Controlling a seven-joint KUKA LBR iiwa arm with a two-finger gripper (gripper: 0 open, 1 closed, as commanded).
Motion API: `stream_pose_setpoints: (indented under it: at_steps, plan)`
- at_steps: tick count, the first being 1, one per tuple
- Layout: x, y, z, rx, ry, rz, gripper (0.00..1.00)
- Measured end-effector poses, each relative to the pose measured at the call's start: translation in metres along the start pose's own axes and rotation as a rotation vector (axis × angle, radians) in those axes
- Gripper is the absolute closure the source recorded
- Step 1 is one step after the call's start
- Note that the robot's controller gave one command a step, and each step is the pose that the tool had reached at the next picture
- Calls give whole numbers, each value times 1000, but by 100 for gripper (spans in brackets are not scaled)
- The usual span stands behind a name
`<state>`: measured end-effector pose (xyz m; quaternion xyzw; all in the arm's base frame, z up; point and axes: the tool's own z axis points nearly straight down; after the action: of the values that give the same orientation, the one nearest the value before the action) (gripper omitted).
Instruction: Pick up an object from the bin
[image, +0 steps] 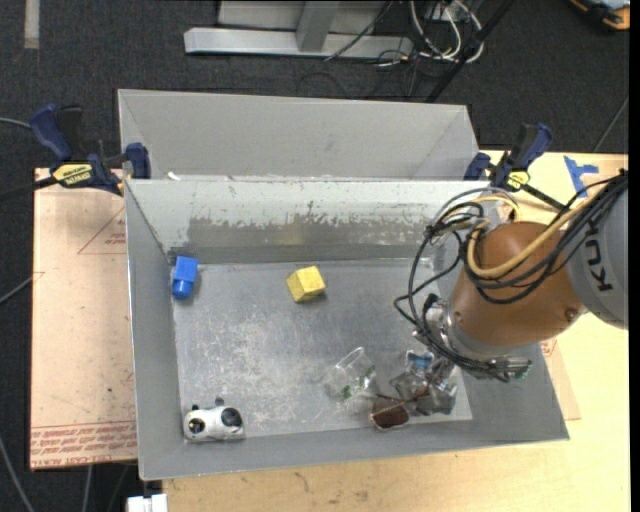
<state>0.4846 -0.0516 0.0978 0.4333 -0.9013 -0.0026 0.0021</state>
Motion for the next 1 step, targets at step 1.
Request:
stream_pose_setpoints:
  at_steps: [1]
  plan:
    - [-1, -2, -12, 9, -5, 1, 100]
